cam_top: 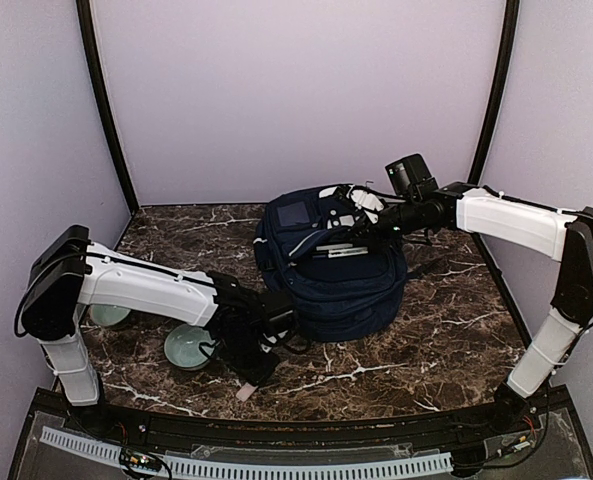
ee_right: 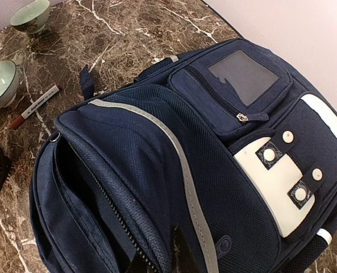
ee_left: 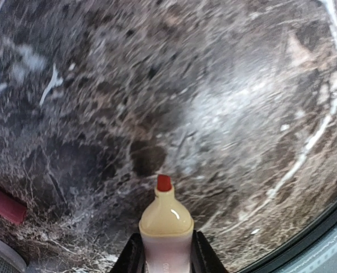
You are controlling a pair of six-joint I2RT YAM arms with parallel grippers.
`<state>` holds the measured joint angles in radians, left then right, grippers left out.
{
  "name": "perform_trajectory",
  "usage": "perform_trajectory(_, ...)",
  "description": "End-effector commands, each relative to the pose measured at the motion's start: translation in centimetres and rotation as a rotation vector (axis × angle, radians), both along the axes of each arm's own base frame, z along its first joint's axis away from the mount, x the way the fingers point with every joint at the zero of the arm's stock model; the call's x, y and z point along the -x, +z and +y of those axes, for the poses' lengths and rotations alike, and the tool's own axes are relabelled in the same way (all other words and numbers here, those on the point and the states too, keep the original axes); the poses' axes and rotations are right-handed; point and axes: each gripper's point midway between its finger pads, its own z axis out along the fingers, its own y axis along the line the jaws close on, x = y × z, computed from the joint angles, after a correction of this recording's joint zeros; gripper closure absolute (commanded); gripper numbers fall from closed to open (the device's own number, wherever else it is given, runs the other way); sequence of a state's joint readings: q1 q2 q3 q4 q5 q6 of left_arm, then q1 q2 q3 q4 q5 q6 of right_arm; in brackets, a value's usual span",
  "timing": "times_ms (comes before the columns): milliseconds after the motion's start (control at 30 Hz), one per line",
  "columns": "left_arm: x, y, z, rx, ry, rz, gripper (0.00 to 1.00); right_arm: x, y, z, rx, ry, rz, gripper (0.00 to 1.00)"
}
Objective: Pack the student bag
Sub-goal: Pick up the pen from the second largest pocket of the bag.
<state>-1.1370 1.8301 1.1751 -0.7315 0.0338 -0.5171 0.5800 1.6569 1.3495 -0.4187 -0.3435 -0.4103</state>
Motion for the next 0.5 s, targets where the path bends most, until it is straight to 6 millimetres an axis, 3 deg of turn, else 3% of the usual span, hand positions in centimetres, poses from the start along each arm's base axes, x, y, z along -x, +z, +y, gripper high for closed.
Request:
perform_trajectory(0, -0.7, 2.0, -2.2, 0.076, -0.059, -0.023, 0.96, 0.5, 3.7, 0.9, -0.085, 0.030, -0.076, 1.00)
perform_trajectory(200, -2.2, 5.3, -5.1, 0.171, -0.165, -0.115, 1.00, 0.5, 3.8, 0.9, -0.085, 0.027, -0.076, 1.00)
perform_trajectory(467, -5.6, 12.0, -10.2, 0.283, -0.360, -0.453, 1.00, 0.5, 3.6, 1.0, -0.086, 0.030, -0.070, 1.00)
